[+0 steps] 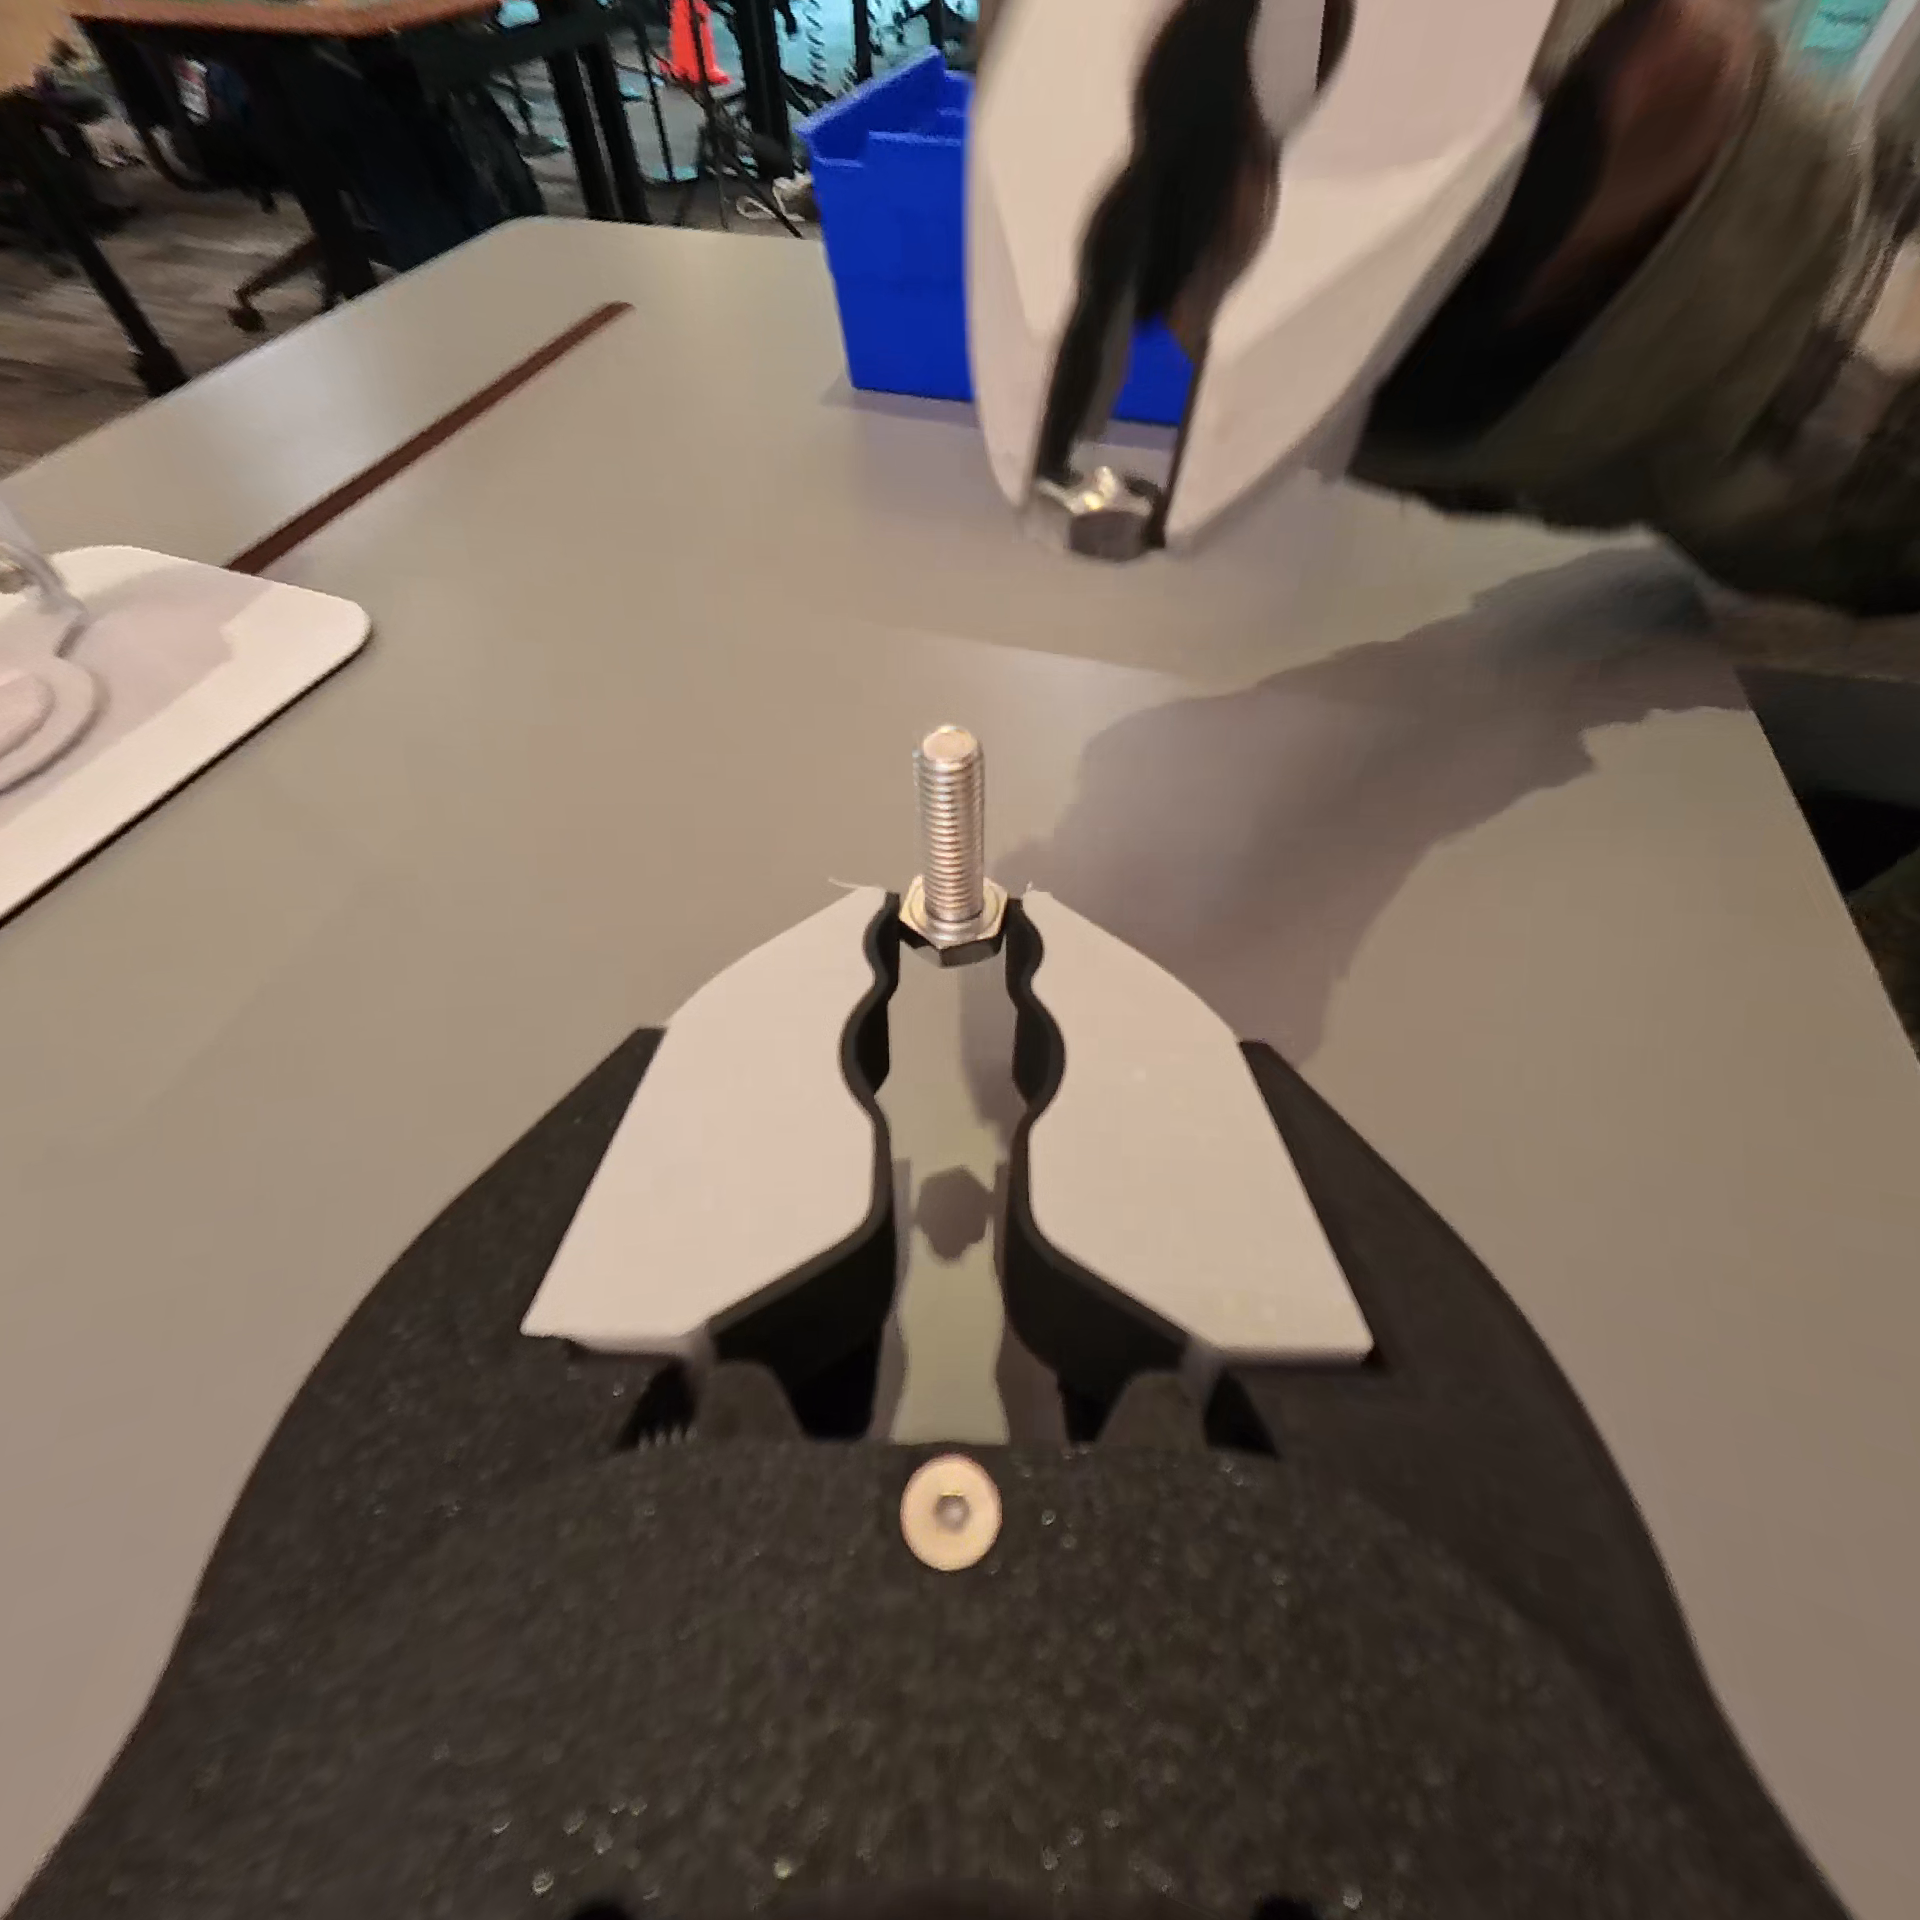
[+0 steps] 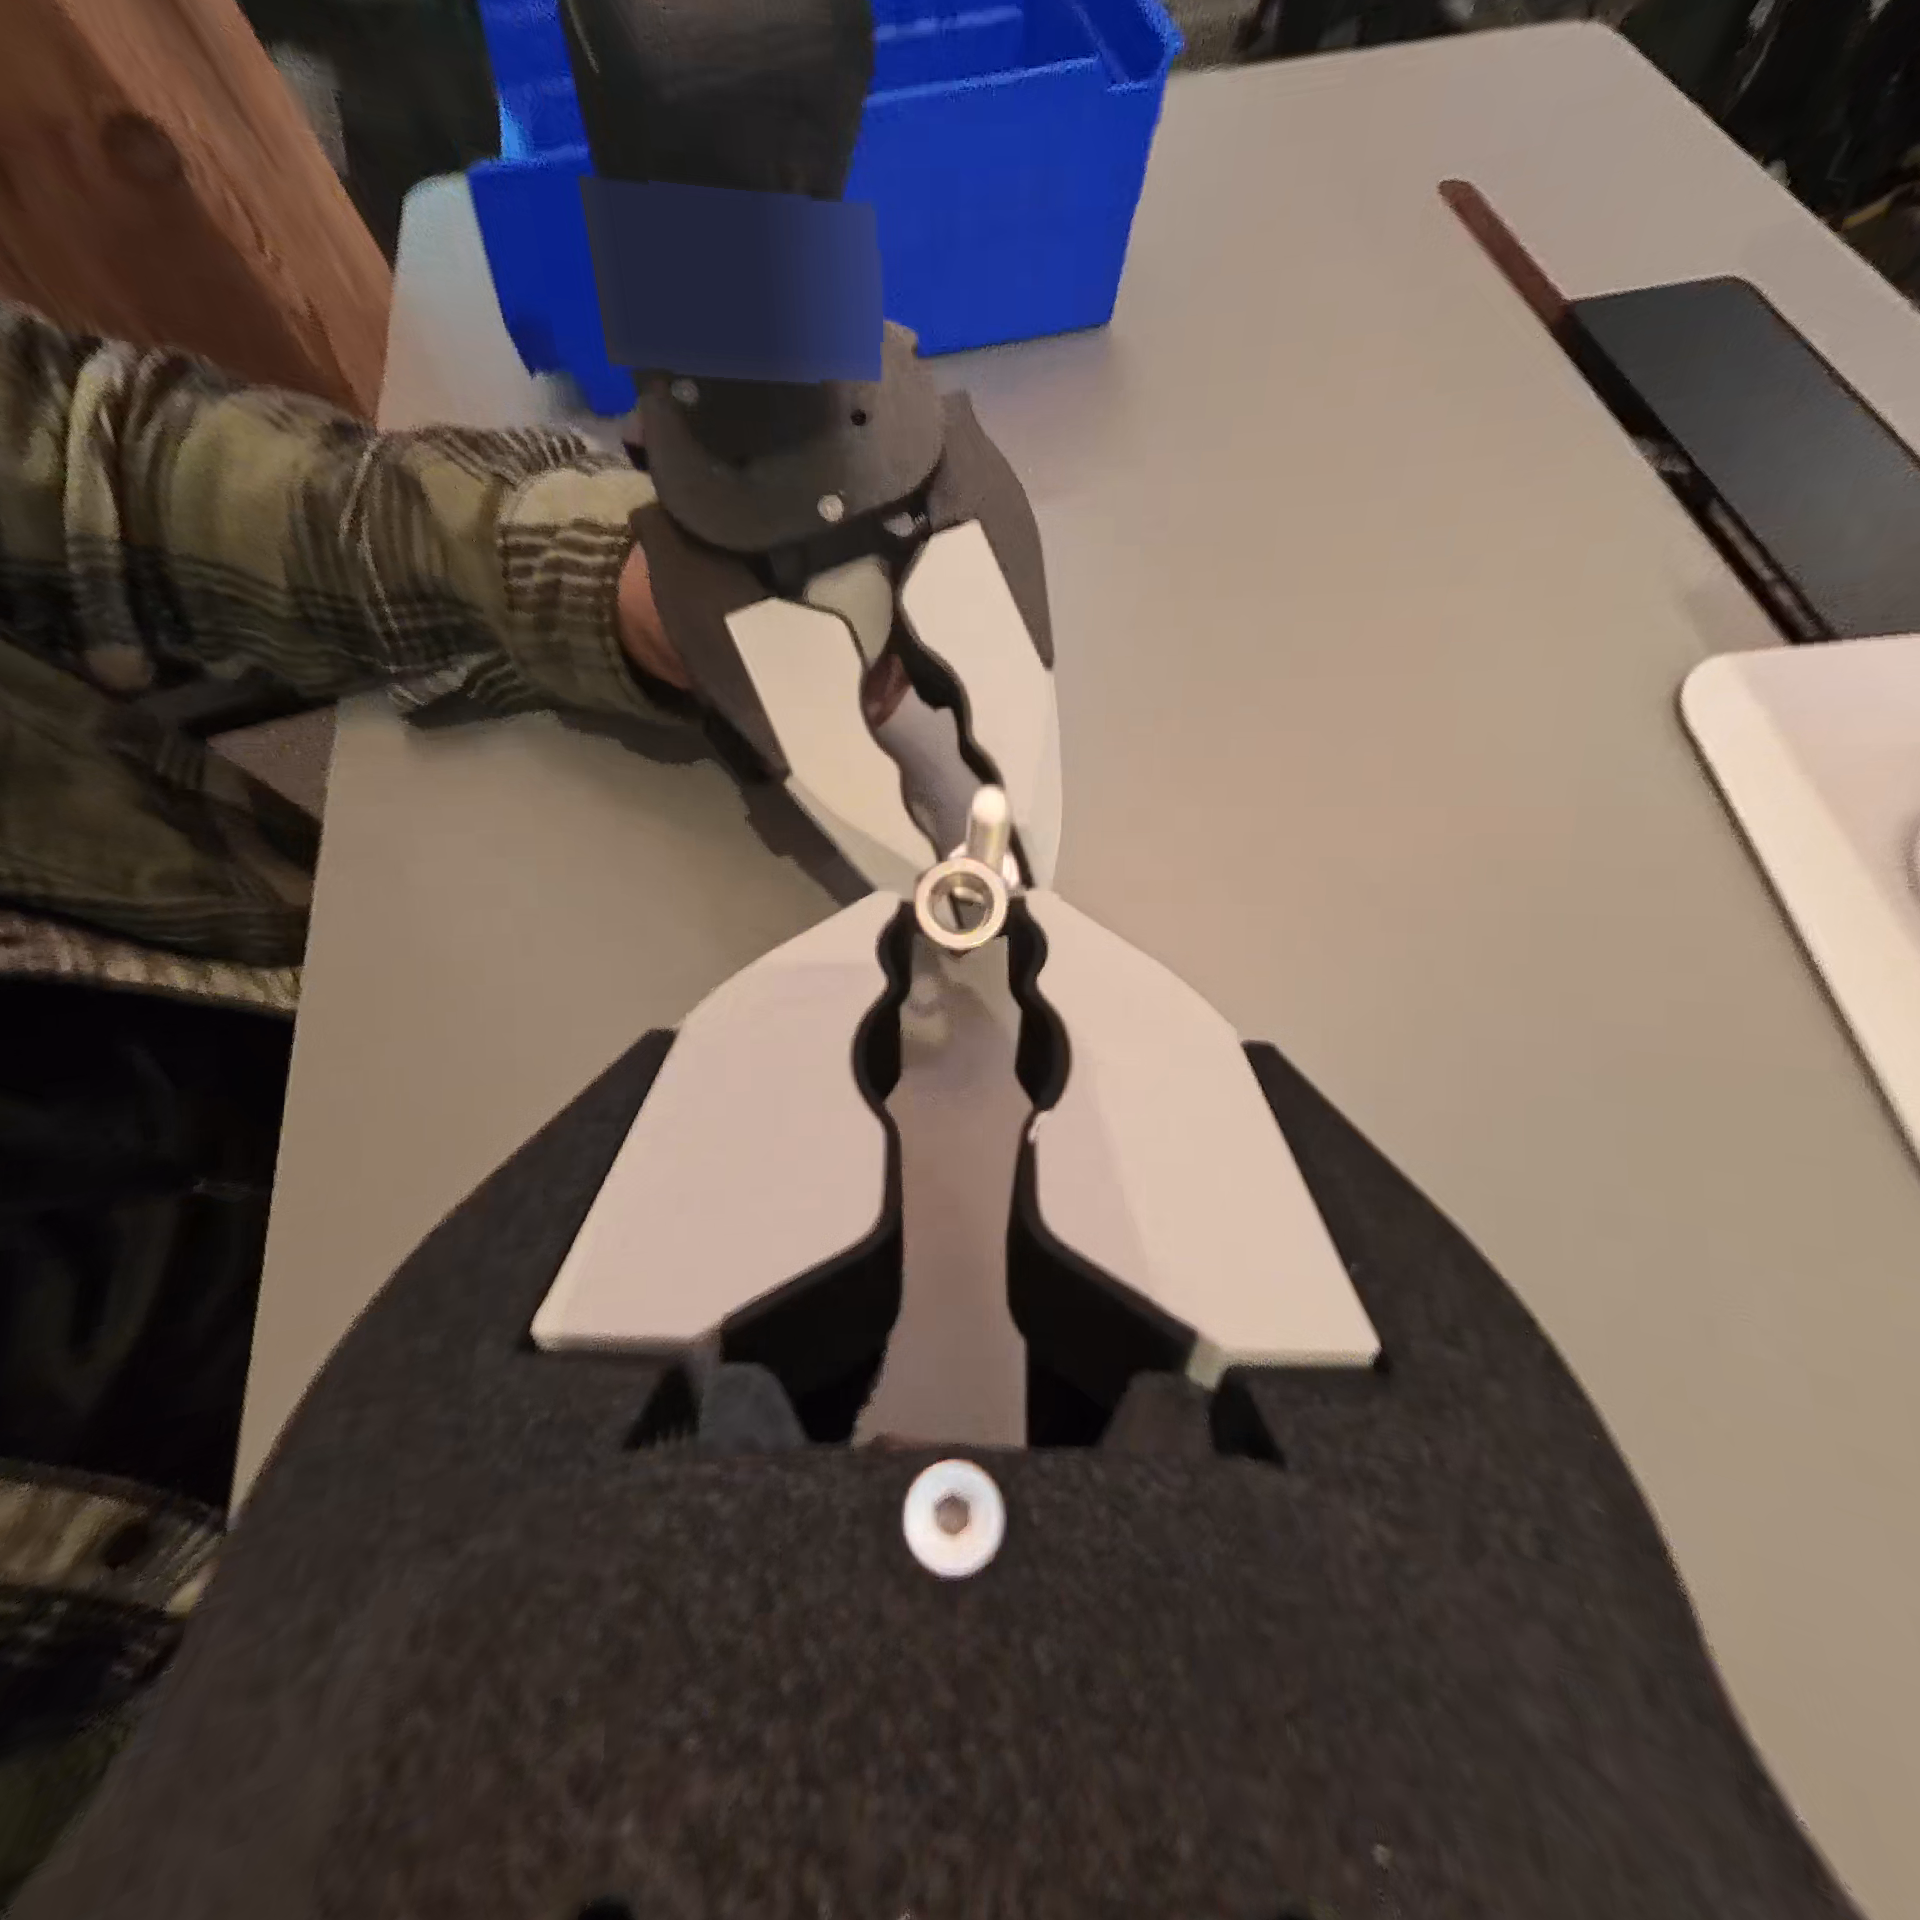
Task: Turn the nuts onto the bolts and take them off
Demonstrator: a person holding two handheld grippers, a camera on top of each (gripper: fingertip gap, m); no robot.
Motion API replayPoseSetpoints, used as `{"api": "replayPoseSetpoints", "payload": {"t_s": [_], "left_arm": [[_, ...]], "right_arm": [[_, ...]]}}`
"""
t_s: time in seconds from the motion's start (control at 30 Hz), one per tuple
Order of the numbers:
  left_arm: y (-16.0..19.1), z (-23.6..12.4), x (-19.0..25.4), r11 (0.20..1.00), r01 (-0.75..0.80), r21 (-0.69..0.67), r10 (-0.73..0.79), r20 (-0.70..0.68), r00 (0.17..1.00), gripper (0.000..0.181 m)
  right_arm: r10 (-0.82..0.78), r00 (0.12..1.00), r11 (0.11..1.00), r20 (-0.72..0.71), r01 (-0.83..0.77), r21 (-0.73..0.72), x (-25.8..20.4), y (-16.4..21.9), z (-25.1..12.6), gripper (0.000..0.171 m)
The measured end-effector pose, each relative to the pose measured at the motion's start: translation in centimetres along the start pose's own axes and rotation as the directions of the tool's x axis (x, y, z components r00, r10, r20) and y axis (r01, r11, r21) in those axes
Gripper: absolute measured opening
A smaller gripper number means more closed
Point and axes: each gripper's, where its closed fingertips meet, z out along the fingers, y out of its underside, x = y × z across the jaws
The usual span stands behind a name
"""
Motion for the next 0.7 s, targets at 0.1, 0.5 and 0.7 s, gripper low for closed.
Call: {"api": "replayPoseSetpoints", "payload": {"t_s": [0.1, 0.5, 0.7], "left_arm": [[0.1, 0.3, 0.6, 0.999, -0.027, -0.021, 0.027, -0.011, 1.000, 0.019], [0.2, 0.6, 1.1, 0.995, -0.088, -0.047, 0.088, -0.005, 0.996, 0.019], [0.0, 0.6, 1.2, 0.995, -0.093, -0.034, 0.093, -0.004, 0.996, 0.019]], "right_arm": [[-0.071, 0.997, 0.993, 0.023, 0.073, -0.098, -0.4, -0.9, 0.6, 0.017], [-0.074, 0.995, 0.961, 0.071, 0.090, -0.261, -0.2, 0.4, 2.6, 0.017], [-0.047, 0.995, 0.967, 0.092, 0.069, -0.246, -0.3, 0.5, 2.5, 0.017]]}}
